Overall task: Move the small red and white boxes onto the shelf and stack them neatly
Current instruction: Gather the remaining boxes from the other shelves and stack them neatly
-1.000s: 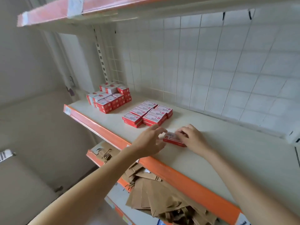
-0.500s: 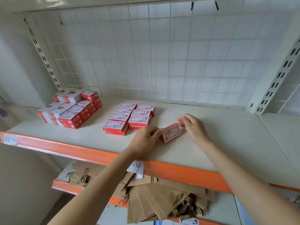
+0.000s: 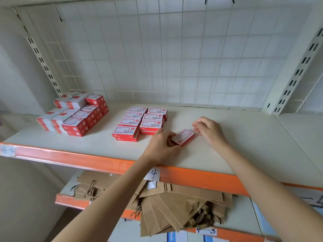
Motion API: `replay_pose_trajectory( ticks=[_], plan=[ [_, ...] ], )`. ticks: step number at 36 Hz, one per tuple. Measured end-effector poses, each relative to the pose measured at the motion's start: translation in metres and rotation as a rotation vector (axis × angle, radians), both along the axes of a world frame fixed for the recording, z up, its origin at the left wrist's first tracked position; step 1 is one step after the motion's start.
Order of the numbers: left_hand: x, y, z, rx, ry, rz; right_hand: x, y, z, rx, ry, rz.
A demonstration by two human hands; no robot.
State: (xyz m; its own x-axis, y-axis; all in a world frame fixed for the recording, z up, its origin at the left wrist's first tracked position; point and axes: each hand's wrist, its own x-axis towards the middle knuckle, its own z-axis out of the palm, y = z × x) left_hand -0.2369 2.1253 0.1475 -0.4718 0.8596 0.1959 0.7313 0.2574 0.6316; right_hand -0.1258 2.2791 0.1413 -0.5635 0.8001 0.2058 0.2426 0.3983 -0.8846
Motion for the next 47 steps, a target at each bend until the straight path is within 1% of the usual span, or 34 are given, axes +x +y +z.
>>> replay_pose_trajectory(
  ticks=[3, 5, 10, 14, 16, 18, 20, 22, 25, 28, 32, 36, 39, 44, 47],
  plan=[
    [0.005, 0.000, 0.002, -0.004, -0.024, 0.041, 0.003, 0.000, 0.000, 0.073, -0.021, -0.001],
    [0.007, 0.000, 0.003, -0.016, 0.000, 0.044, 0.006, -0.001, 0.001, 0.109, -0.036, 0.006],
    [0.008, -0.002, 0.006, -0.070, 0.094, -0.084, 0.004, -0.003, -0.001, 0.183, -0.212, 0.101],
    [0.010, -0.002, 0.007, -0.048, 0.127, -0.127, 0.005, -0.002, -0.001, 0.149, -0.196, 0.170],
    [0.013, -0.003, 0.006, -0.029, 0.139, -0.108, 0.004, -0.001, -0.001, 0.165, -0.206, 0.226],
    [0.014, -0.003, 0.005, 0.005, 0.160, -0.055, 0.003, -0.002, -0.002, 0.248, -0.269, 0.275],
    [0.014, -0.003, 0.004, 0.035, 0.182, 0.041, 0.003, -0.003, -0.003, 0.347, -0.348, 0.319],
    [0.015, -0.003, 0.003, 0.049, 0.200, 0.130, 0.004, -0.003, -0.002, 0.400, -0.385, 0.355],
    [0.018, -0.004, 0.005, 0.022, 0.242, 0.152, 0.004, -0.001, -0.002, 0.419, -0.355, 0.356],
    [0.019, -0.010, 0.007, -0.007, 0.271, 0.084, 0.004, -0.001, -0.005, 0.471, -0.313, 0.362],
    [0.012, -0.030, 0.012, -0.037, 0.332, -0.012, 0.005, -0.010, 0.000, 0.556, -0.288, 0.435],
    [-0.002, -0.059, 0.020, -0.073, 0.324, -0.027, -0.004, -0.028, 0.006, 0.739, -0.291, 0.520],
    [-0.016, -0.079, 0.027, -0.131, 0.313, -0.018, -0.019, -0.047, 0.012, 0.861, -0.327, 0.563],
    [-0.036, -0.100, 0.032, -0.151, 0.305, 0.007, -0.050, -0.065, 0.017, 1.023, -0.362, 0.481],
    [-0.045, -0.103, 0.031, -0.138, 0.307, -0.023, -0.062, -0.071, 0.014, 1.092, -0.328, 0.440]
  ],
)
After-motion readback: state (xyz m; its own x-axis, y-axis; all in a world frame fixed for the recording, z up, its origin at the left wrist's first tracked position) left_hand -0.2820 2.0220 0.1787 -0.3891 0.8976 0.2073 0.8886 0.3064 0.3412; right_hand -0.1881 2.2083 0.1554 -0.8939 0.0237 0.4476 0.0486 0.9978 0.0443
